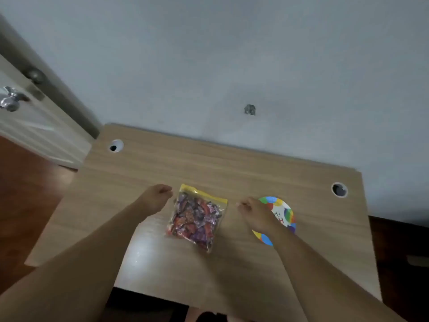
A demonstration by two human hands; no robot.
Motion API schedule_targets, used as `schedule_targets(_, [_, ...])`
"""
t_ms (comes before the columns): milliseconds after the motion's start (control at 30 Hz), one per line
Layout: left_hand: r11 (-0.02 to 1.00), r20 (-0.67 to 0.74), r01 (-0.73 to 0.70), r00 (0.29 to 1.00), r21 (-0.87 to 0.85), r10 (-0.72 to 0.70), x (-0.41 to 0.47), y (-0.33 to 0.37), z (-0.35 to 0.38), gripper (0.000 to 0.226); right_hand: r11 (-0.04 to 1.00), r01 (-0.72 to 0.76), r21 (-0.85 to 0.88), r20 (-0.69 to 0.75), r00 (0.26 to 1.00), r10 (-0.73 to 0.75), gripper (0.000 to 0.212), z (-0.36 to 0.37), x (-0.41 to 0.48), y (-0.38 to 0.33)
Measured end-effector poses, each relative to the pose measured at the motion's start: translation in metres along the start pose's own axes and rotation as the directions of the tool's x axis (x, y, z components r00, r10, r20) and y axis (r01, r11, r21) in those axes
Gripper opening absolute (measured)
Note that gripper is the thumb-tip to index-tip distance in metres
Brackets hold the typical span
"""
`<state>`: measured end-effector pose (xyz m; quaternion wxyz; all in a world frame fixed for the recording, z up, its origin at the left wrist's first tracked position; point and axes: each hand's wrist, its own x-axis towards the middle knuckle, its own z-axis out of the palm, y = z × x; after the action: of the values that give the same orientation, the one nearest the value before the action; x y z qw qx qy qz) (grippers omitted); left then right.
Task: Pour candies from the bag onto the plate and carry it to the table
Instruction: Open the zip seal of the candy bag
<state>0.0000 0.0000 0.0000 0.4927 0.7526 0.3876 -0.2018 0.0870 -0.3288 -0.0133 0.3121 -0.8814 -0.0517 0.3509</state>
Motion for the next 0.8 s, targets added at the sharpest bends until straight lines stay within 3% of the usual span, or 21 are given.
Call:
schedule_targets(100, [0.984, -0.021, 0.065, 0.997, -0.164, -0.070, 0.012, -0.009, 0.016, 0.040, 0.995, -0.045, 0.084, 0.021, 0.999, 0.043, 0.033, 0.021, 0.011, 0.000])
schedule_targets(300, [0.951, -0.017, 0.169, 0.984, -0.260, -0.180, 0.036, -0.031, 0.049, 0.055, 0.944, -0.202, 0.259, 0.078, 0.979, 0.188, 0.021, 0.062, 0.026, 0.001])
schedule_targets(400, [0.949, -0.072, 0.159, 0.980, -0.272, -0.185, 0.042, -0.036, 0.062, 0.055, 0.899, -0.261, 0.352, 0.112, 0.965, 0.236, 0.040, 0.070, 0.031, 0.002])
schedule_targets(500, [0.946, -0.108, 0.133, 0.979, -0.296, -0.171, 0.038, -0.033, 0.069, 0.039, 0.867, -0.299, 0.398, 0.143, 0.954, 0.263, 0.051, 0.070, 0.034, 0.006])
schedule_targets(567, [0.952, -0.102, 0.099, 0.986, -0.290, -0.133, 0.036, -0.034, 0.073, 0.033, 0.876, -0.298, 0.379, 0.157, 0.954, 0.256, 0.058, 0.065, 0.030, 0.010])
schedule_targets(667, [0.941, -0.050, 0.039, 0.997, -0.335, -0.059, 0.023, -0.029, 0.075, 0.032, 0.909, -0.271, 0.317, 0.175, 0.959, 0.225, 0.085, 0.047, 0.020, 0.014])
schedule_targets(800, [0.958, 0.008, -0.062, 0.998, -0.280, 0.067, 0.003, -0.016, 0.079, 0.023, 0.974, -0.152, 0.169, 0.081, 0.987, 0.140, 0.066, 0.015, 0.001, 0.013])
